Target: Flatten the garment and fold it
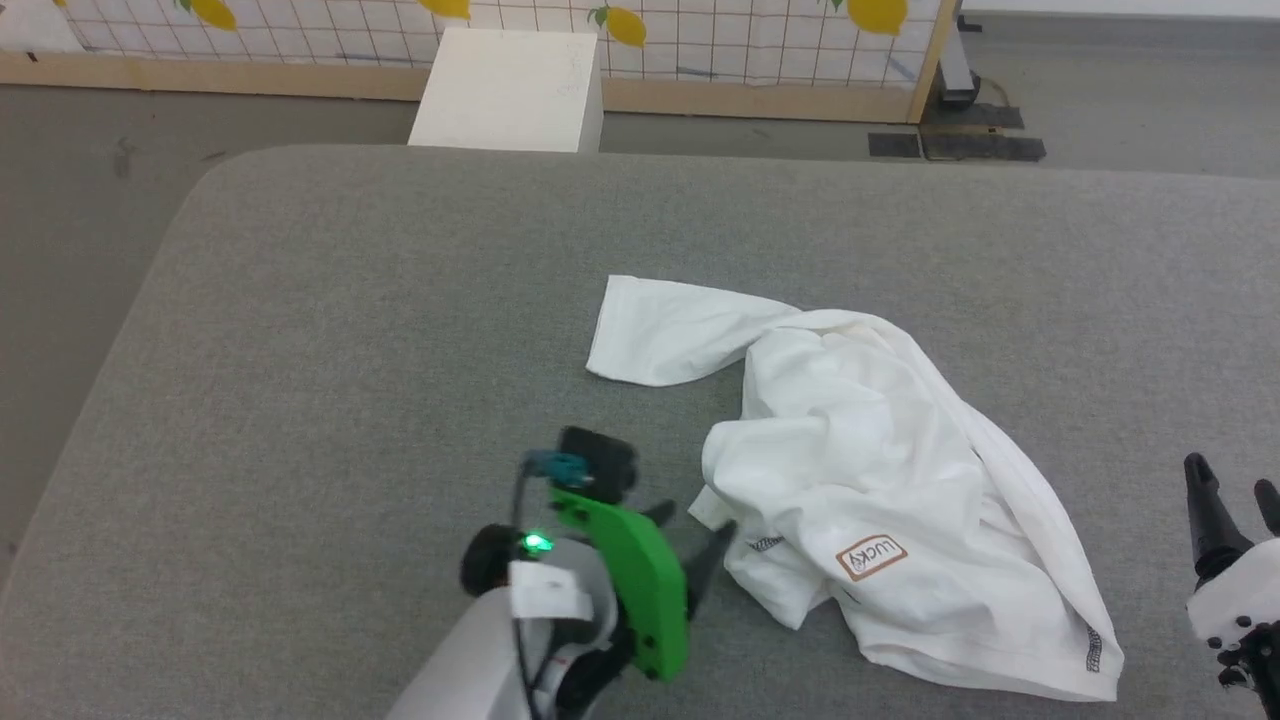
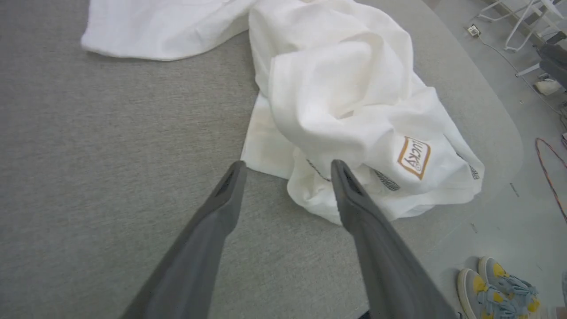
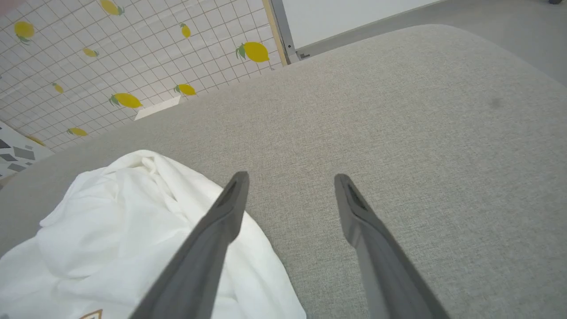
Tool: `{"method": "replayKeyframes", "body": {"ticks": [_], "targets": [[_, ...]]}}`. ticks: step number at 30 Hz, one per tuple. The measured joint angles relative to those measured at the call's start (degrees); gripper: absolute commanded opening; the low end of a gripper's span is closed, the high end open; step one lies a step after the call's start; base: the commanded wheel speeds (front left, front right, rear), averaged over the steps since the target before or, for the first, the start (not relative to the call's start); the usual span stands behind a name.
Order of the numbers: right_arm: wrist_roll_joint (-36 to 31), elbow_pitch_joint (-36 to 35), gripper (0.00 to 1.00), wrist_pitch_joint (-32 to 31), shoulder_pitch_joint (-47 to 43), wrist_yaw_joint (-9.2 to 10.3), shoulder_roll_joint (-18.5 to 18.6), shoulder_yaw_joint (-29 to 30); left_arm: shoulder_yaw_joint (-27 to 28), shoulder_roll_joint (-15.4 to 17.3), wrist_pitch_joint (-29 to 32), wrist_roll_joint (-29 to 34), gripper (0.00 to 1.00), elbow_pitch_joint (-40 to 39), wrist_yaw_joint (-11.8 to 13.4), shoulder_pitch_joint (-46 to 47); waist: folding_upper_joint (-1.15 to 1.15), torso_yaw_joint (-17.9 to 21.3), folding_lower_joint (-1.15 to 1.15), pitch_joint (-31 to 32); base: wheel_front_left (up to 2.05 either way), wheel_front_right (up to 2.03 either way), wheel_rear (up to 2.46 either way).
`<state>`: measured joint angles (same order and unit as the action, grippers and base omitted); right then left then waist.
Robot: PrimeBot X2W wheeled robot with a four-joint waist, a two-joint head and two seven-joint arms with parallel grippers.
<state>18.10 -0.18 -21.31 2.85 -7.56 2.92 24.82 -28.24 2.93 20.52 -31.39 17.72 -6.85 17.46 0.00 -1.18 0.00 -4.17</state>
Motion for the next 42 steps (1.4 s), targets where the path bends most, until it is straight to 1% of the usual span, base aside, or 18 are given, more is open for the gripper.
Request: {"method": "replayKeyframes", "body": {"ticks": [3,6,10,14,15,16,17,21,22,25,26,27,32,34,37,40,41,42], "targets": [[0.1,0.7,1.0,0.2,0.0,0.0,0.0,-0.6,-4.7,-0.1,4.9,0.0,1.0,0.0,-0.2,2.0,0.0,0.4,0.0,-0.9,0.0,0.0,0.0],[0.2,1.3,1.0,0.3,0.3,0.0,0.0,-1.2,-7.9,-0.1,6.7,0.0,1.0,1.1,-0.2,4.0,0.0,1.0,0.0,-2.0,0.0,0.0,0.0],[0.4,1.8,1.0,0.7,1.6,0.0,0.0,-2.1,-10.0,-0.1,6.8,-0.5,1.0,4.7,0.2,6.5,0.0,2.1,0.0,-3.5,0.0,0.0,0.0],[0.5,2.2,1.0,1.2,1.9,0.0,0.0,-2.5,-11.8,-0.1,5.1,-2.2,1.0,8.2,0.9,8.0,0.0,3.3,0.0,-4.9,0.0,0.0,0.0],[0.5,2.4,1.0,1.3,1.9,0.0,0.0,-2.5,-12.4,-0.1,4.8,-2.8,0.85,8.9,0.9,8.2,0.0,3.6,0.0,-5.3,0.0,0.0,0.0],[0.5,2.5,1.0,1.4,1.9,0.0,0.0,-2.4,-13.1,-0.1,4.5,-2.9,0.23,9.5,0.9,8.4,0.0,3.7,0.0,-5.6,0.0,0.0,0.0],[0.5,2.7,1.0,1.5,1.9,0.0,0.0,-2.4,-13.4,-0.2,4.3,-3.5,0.0,10.0,0.9,8.5,0.0,3.9,0.0,-5.8,0.0,0.0,0.0],[0.5,3.3,1.0,2.0,1.9,0.0,0.0,-1.8,-13.0,-0.2,1.3,-4.8,0.0,11.2,1.9,8.9,0.0,3.8,0.0,-6.2,0.0,0.0,0.0],[0.5,3.7,1.0,2.2,1.9,0.0,0.0,-1.5,-10.6,-0.1,-1.8,-5.9,0.0,11.0,3.0,9.2,0.0,3.1,0.0,-5.9,0.0,0.0,0.0],[0.5,3.9,1.0,2.5,1.9,0.0,0.0,-1.2,-6.5,1.1,-5.2,-7.0,0.0,9.1,4.6,10.0,0.0,1.9,0.0,-5.3,0.0,0.0,0.0],[0.5,4.2,1.0,2.5,1.9,0.0,0.0,-1.3,-0.8,3.2,-8.8,-8.6,0.0,5.9,7.1,11.1,0.0,0.4,0.0,-4.7,0.0,0.0,0.0],[0.5,4.3,1.0,2.5,1.9,0.0,0.0,-1.5,1.9,4.2,-10.4,-9.6,0.0,4.8,8.4,11.4,0.0,-0.1,0.0,-4.5,0.0,0.0,0.0],[0.5,4.8,1.0,2.5,2.1,0.0,0.0,-3.0,13.1,11.2,-14.7,-11.6,0.0,2.4,14.7,11.9,0.0,-2.6,0.0,-3.6,0.0,0.0,0.0],[0.5,5.0,1.0,2.5,2.4,0.0,0.0,-3.5,15.9,13.4,-15.1,-12.5,0.0,2.3,17.1,11.3,0.0,-3.2,0.0,-3.2,0.0,0.0,0.0],[0.5,5.3,1.0,2.5,2.7,0.0,0.0,-4.1,20.0,15.1,-15.6,-14.0,0.0,2.4,20.3,7.6,0.0,-3.6,0.0,-2.7,0.0,0.0,0.0],[0.4,5.4,1.0,2.5,2.9,0.0,0.0,-4.3,22.9,15.1,-15.4,-16.6,0.0,3.5,22.7,2.5,0.0,-3.6,0.0,-2.8,0.0,0.0,0.0],[0.4,5.5,1.0,2.5,2.9,0.0,0.0,-4.3,23.5,14.8,-14.8,-17.6,0.03,4.3,23.3,0.9,0.0,-3.6,0.0,-2.8,0.0,0.0,0.0],[0.4,5.6,1.0,2.5,2.9,0.0,0.0,-4.3,23.8,14.4,-13.9,-18.4,0.31,5.1,23.6,-0.6,0.0,-3.6,0.0,-2.9,0.0,0.0,0.0]]}}
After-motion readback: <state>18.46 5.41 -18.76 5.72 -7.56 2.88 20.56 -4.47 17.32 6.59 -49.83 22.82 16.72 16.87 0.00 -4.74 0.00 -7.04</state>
